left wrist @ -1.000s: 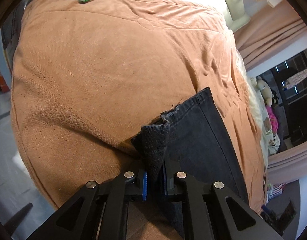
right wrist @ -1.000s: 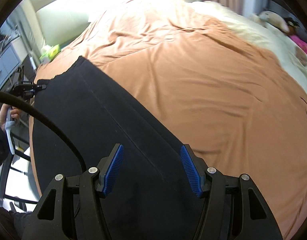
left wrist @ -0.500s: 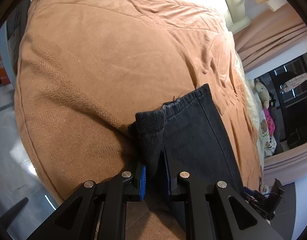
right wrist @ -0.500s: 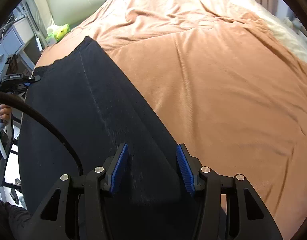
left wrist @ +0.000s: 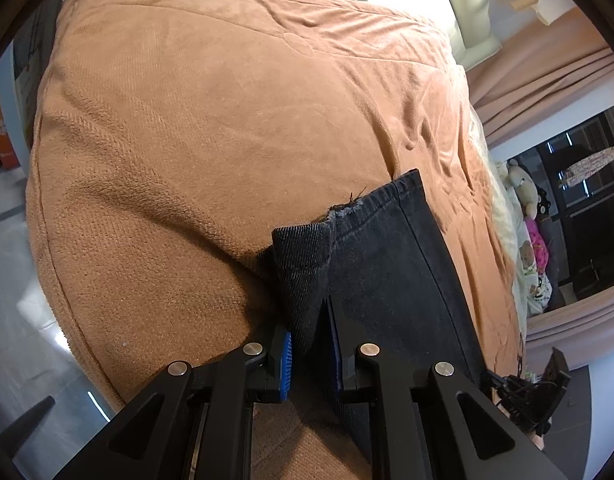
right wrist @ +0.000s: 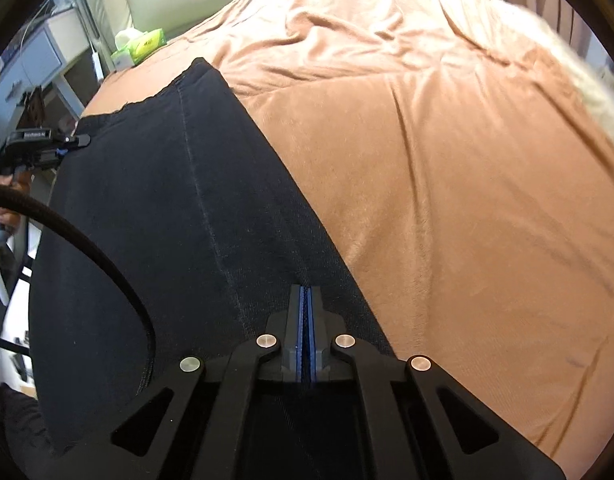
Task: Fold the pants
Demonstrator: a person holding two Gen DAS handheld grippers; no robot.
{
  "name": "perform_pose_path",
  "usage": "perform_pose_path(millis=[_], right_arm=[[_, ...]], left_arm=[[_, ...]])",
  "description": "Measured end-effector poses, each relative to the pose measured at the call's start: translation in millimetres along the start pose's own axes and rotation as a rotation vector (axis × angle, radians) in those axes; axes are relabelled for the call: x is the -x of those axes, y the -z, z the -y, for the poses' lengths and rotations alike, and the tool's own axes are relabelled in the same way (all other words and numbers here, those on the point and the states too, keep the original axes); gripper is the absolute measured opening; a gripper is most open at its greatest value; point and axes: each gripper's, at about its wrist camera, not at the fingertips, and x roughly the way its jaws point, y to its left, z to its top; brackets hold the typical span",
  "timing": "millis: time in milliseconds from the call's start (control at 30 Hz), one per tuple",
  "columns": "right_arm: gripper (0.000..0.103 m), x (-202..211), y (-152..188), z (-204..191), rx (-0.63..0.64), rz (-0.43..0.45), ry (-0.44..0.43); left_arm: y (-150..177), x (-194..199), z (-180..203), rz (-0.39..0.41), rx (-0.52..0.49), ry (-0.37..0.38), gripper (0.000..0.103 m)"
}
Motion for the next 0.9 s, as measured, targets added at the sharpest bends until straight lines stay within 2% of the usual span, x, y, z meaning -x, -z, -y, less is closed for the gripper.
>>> perform_pose_path(millis=[200, 267, 500, 600, 633, 667, 733, 900], right_arm=[[0.000, 2.1, -11.8, -7.5, 0.022, -0.018, 0.068], [0.000, -2.7, -13.8, -6.7, 0.000, -0.024, 0.120], [0.000, -24.3, -15.0, -15.7, -0.020, -0.073, 0.162], [0.000, -22.9, -17.3, -19.4, -0.035, -0.067, 0.171], [0.000, -19.6, -18.1, -17.8, -0.039, -0.060, 0.169], [0.000, -15.9, -18.6, -17.9, -0.045, -0.052, 0.166], [0.000, -8.7, -19.3, -16.0, -0.044, -0.041, 0.166], [0.000, -8.1, -16.6, -19.7, -0.031, -0.044, 0.197]], left_arm=[[0.6, -2.4, 0.5, 0.000, 0.015, 0.007, 0.021], [1.5, -2.0, 0.6, 0.005, 0.020, 0.015, 0.024], [-2.1, -8.2, 0.3, 0.014, 0.022, 0.026, 0.024], [-7.3, -10.0, -0.8, 0.009, 0.038, 0.030, 0.024], [-8.9, -9.6, 0.6, 0.012, 0.032, 0.026, 0.023], [-9.9, -8.8, 2.1, 0.021, 0.022, 0.023, 0.007], [-13.4, -5.6, 7.2, 0.040, -0.008, 0.028, 0.005], [-20.3, 4.4, 16.7, 0.079, -0.009, 0.059, 0.005]])
